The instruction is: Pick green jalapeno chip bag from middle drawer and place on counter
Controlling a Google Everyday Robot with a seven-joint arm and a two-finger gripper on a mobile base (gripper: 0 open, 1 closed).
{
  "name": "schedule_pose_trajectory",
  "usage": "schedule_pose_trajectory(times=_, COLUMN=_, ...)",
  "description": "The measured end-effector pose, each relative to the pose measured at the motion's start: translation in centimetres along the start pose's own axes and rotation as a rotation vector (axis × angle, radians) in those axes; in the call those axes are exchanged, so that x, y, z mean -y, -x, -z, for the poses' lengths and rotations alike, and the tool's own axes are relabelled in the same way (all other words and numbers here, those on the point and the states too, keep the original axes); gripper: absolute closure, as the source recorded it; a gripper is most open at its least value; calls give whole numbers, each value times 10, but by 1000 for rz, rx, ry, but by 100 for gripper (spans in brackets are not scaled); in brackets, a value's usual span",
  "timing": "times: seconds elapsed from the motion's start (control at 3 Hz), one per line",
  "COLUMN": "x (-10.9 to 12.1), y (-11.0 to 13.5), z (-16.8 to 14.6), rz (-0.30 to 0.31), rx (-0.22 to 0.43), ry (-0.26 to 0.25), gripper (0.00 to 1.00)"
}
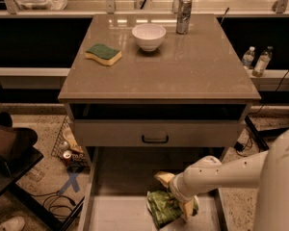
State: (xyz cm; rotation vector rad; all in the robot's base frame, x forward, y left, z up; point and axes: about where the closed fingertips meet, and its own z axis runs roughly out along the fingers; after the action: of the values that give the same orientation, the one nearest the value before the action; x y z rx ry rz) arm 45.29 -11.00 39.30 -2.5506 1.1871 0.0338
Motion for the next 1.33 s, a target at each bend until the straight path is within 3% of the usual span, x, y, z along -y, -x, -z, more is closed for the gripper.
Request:
schedule_pose_trajectory(times=0.33, x=-8, y=-11, z=-15, rz=-1, rx=-12, ry=23, gripper=16)
schedule_pose_trajectory(times=1.33, x=-11, y=-10, z=-19, rz=0, rx=-9, ry=31, gripper=86)
